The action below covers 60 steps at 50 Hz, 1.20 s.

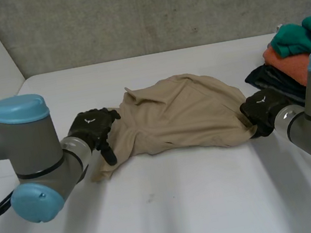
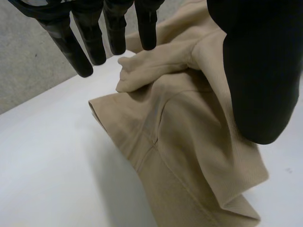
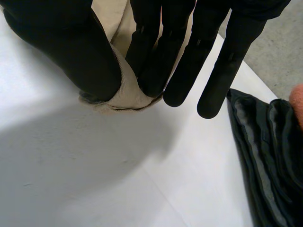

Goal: Fold the laundry.

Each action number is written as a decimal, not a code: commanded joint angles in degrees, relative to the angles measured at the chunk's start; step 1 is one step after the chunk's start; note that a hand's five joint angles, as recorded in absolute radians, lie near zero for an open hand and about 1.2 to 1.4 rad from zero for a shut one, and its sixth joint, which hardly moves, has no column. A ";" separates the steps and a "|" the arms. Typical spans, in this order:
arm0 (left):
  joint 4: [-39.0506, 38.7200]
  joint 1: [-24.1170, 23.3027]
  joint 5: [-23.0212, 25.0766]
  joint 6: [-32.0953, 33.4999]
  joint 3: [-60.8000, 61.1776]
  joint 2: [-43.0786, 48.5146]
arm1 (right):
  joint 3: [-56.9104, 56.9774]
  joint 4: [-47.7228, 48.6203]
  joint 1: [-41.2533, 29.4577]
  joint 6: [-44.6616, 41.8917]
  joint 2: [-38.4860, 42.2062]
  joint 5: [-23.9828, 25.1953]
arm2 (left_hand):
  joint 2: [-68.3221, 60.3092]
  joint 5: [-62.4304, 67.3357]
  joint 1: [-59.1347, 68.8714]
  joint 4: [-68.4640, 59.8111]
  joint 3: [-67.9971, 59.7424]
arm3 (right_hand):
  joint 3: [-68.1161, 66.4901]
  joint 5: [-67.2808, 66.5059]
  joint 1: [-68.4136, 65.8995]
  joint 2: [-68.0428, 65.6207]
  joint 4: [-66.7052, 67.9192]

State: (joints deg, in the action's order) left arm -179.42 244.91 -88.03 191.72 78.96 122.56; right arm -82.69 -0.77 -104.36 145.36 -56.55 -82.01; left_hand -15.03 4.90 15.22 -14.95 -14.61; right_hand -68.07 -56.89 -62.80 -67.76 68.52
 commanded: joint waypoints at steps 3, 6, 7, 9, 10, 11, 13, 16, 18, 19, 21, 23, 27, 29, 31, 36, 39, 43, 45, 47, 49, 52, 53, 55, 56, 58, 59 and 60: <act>2.05 -0.84 1.37 0.15 -4.70 5.14 | -1.69 2.35 -0.49 -0.08 -0.14 -0.87 | -21.57 21.69 21.38 -21.65 -21.99 | -11.93 -13.11 -17.20 -12.24 11.48; 4.51 -0.93 0.93 0.50 -4.87 3.65 | -2.56 2.35 -0.40 0.27 -0.93 -1.31 | -48.59 48.71 48.40 -48.67 -49.01 | -11.93 -13.11 -17.20 -12.24 11.48; 5.21 -0.93 0.76 0.50 -4.61 1.82 | -3.26 2.35 -0.32 0.44 -1.80 -1.31 | -58.16 58.29 57.98 -58.25 -58.59 | -11.93 -13.11 -17.20 -12.24 11.48; 6.10 -1.01 0.93 0.41 -4.00 -0.64 | -4.14 2.26 0.03 1.06 -4.16 -1.31 | -64.95 65.07 64.76 -65.03 -65.37 | -11.93 -13.11 -17.20 -12.24 11.48; 6.54 -1.10 1.10 0.24 -3.39 -3.62 | -4.49 2.17 0.21 1.32 -5.14 -1.13 | -64.97 65.10 64.78 -65.05 -65.39 | -11.93 -13.11 -17.20 -12.24 11.48; 6.98 -1.10 1.28 0.15 -2.77 -5.30 | -4.85 2.09 0.30 1.59 -6.28 -1.13 | -64.97 65.10 64.78 -65.05 -65.39 | -11.93 -13.11 -17.20 -12.24 11.48; 7.50 -1.45 1.89 0.06 -1.72 -10.12 | -5.29 1.39 0.91 2.46 -9.96 -1.04 | -64.97 65.10 64.78 -65.05 -65.39 | -11.93 -13.11 -17.20 -12.24 11.48; 7.95 -1.89 2.69 -0.21 -0.83 -15.14 | -4.94 0.42 2.05 3.43 -14.10 -0.96 | -64.97 65.10 64.78 -65.05 -65.39 | -11.93 -13.11 -17.20 -12.24 11.48; 8.47 -2.42 3.30 -0.56 -0.83 -19.89 | -3.45 -0.20 3.55 5.01 -18.41 -0.34 | -64.97 65.10 64.78 -65.05 -65.39 | -11.93 -13.11 -17.20 -12.24 11.48; 8.73 -2.68 3.65 -1.08 -1.09 -22.60 | -1.53 -0.72 4.68 6.58 -20.68 0.35 | -64.97 65.10 64.78 -65.05 -65.39 | -11.93 -13.11 -17.20 -12.24 11.48; 8.65 -2.95 3.83 -1.70 -1.44 -24.82 | 0.85 -0.99 5.74 8.61 -22.54 1.41 | -64.97 65.10 64.78 -65.05 -65.39 | -11.93 -13.11 -17.20 -12.24 11.48; 8.65 -3.56 4.18 -2.75 -2.32 -27.54 | 5.14 -1.25 6.89 11.68 -22.73 3.51 | -64.97 65.10 64.78 -65.05 -65.39 | -11.93 -13.11 -17.20 -12.24 11.48; 8.65 -4.96 4.01 -3.63 -3.99 -28.26 | 13.92 -1.52 7.86 15.90 -18.27 5.02 | -64.97 65.10 64.78 -65.05 -65.39 | -11.93 -13.11 -17.20 -12.24 11.48; 8.47 -5.23 3.75 -3.72 -4.52 -27.12 | 17.46 -1.34 7.95 17.40 -15.45 4.93 | -64.97 65.10 64.78 -65.05 -65.39 | -11.93 -13.11 -17.20 -12.24 11.48; 8.04 -5.41 2.87 -3.63 -5.31 -24.15 | 22.28 -0.99 7.69 19.42 -10.81 5.02 | -64.97 65.10 64.78 -65.05 -65.39 | -11.93 -13.11 -17.20 -12.24 11.48; 8.47 -5.93 1.64 -4.07 -6.54 -16.49 | 29.86 0.32 6.37 20.92 -0.95 5.02 | -64.97 65.10 64.78 -65.05 -65.39 | -11.93 -13.11 -17.20 -12.24 11.48; 8.65 -7.42 1.29 -4.25 -6.72 -11.67 | 32.93 2.25 5.49 21.27 5.28 4.41 | -64.97 65.10 64.78 -65.05 -65.39 | -11.93 -13.11 -17.20 -12.24 11.48; 8.04 -8.83 1.11 -4.60 -7.94 -5.87 | 35.57 6.72 4.09 20.93 11.70 2.48 | -64.97 65.10 64.78 -65.05 -65.39 | -11.93 -13.11 -17.20 -12.24 11.48; 7.86 -9.27 0.84 -4.95 -8.74 -3.66 | 36.28 8.32 3.38 20.66 13.83 1.68 | -60.98 61.10 60.79 -61.06 -61.40 | -11.93 -13.11 -17.20 -12.24 11.48; 7.95 -9.80 1.02 -5.65 -9.53 -0.93 | 37.33 9.99 2.33 19.61 16.46 0.11 | -48.06 48.18 47.87 -48.14 -48.48 | 23.46 22.28 18.19 23.15 -23.90; 8.03 -10.24 1.28 -6.35 -9.79 0.39 | 38.12 10.43 1.97 18.38 17.70 -0.86 | -37.30 37.42 37.11 -37.38 -37.72 | 49.19 48.01 43.92 48.89 -49.64; 8.47 -10.94 1.55 -6.71 -9.80 1.45 | 38.92 9.56 1.80 15.22 17.79 -4.02 | -12.38 12.51 12.19 -12.46 -12.80 | 58.07 56.89 52.80 57.76 -58.52; 8.65 -11.03 1.46 -6.71 -9.71 1.19 | 38.92 9.12 1.71 14.78 17.36 -4.82 | -9.84 9.97 9.65 -9.92 -10.26 | 58.07 56.89 52.80 57.76 -58.52; 8.74 -10.68 0.93 -6.62 -9.27 -0.04 | 38.04 6.84 1.53 13.37 14.55 -6.49 | -3.61 3.74 3.43 -3.70 -4.04 | 58.07 56.89 52.80 57.76 -58.52; 8.74 -10.33 0.58 -6.62 -9.01 -0.74 | 37.52 5.88 1.53 13.10 13.15 -6.84 | -1.26 1.39 1.07 -1.34 -1.68 | 58.07 56.89 52.80 57.76 -58.52; 8.30 -8.76 -0.99 -6.36 -7.78 -3.54 | 35.33 2.55 1.36 12.40 8.51 -6.41 | 4.11 -3.99 -4.30 4.03 3.69 | 58.07 56.89 52.80 57.76 -58.52; 7.95 -8.05 -1.61 -6.27 -7.25 -4.69 | 34.27 1.22 1.27 12.23 6.82 -5.97 | 4.64 -4.52 -4.83 4.56 4.22 | 58.07 56.89 52.80 57.76 -58.52; 7.69 -7.44 -2.14 -6.18 -6.72 -5.74 | 33.30 -0.27 1.18 11.88 5.15 -5.53 | 4.65 -4.52 -4.84 4.57 4.23 | 58.07 56.89 52.80 57.76 -58.52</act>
State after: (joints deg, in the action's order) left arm -170.93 234.64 -87.46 185.10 69.83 122.42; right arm -45.01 6.06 -102.92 159.21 -42.26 -87.65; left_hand -14.53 4.22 14.43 -14.48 -14.47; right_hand -12.03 -2.93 -12.76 -11.94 12.35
